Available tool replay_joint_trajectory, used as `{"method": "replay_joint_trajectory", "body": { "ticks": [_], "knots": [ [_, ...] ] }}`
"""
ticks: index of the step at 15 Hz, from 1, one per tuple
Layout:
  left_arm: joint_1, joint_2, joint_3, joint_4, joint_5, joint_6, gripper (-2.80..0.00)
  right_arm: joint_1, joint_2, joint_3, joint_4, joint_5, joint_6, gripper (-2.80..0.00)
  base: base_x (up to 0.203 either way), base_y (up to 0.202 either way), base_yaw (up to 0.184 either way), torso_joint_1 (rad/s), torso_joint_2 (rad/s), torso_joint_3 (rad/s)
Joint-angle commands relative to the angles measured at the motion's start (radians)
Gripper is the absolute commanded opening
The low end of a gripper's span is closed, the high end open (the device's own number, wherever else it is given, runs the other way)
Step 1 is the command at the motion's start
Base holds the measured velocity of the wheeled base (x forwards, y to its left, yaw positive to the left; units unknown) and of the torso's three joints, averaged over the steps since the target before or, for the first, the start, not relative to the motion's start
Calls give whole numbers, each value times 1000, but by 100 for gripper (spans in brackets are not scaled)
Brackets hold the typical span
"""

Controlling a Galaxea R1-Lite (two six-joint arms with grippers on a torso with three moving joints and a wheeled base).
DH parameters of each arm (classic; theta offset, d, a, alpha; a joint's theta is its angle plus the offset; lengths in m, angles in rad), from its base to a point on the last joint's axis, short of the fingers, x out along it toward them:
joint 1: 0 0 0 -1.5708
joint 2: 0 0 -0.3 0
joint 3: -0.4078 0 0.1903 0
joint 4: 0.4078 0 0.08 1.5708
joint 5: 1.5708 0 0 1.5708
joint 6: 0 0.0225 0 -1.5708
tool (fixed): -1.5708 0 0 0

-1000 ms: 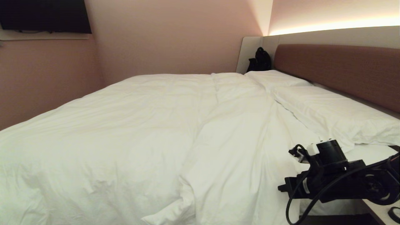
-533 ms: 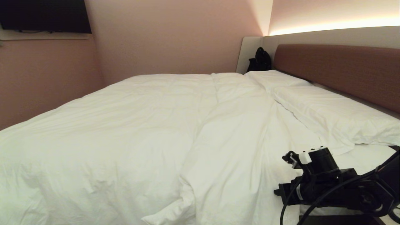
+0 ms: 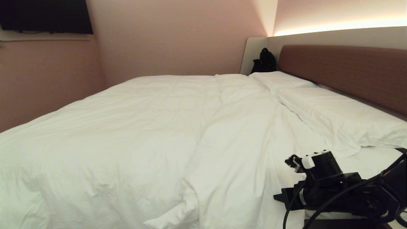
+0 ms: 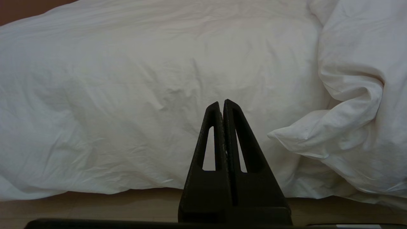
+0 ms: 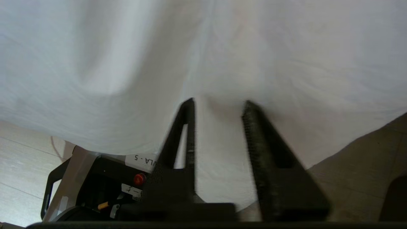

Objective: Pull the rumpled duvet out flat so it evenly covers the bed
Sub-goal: Flatten the corners of the folded blanket

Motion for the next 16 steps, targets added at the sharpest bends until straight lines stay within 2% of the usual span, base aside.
{"method": "replay_joint_trajectory", "body": {
  "ticks": [1,6,9,11,14,16],
  "knots": [
    [0,1,0,0,0,0,-280,17,1,0,-2,-34,4,0,0,0,0,0,0,0],
    [0,0,0,0,0,0,-280,105,0,20,-2,-143,25,0,0,0,0,0,0,0],
    [0,1,0,0,0,0,-280,168,1,30,0,-213,66,0,0,0,0,0,0,0],
    [0,1,0,0,0,0,-280,205,1,45,1,-297,82,0,0,0,0,0,0,0],
    [0,1,0,0,0,0,-280,227,37,46,0,-418,101,0,0,0,0,0,0,0],
    [0,1,0,0,0,0,-280,227,74,34,-3,-425,105,0,0,0,0,0,0,0]
  ]
}}
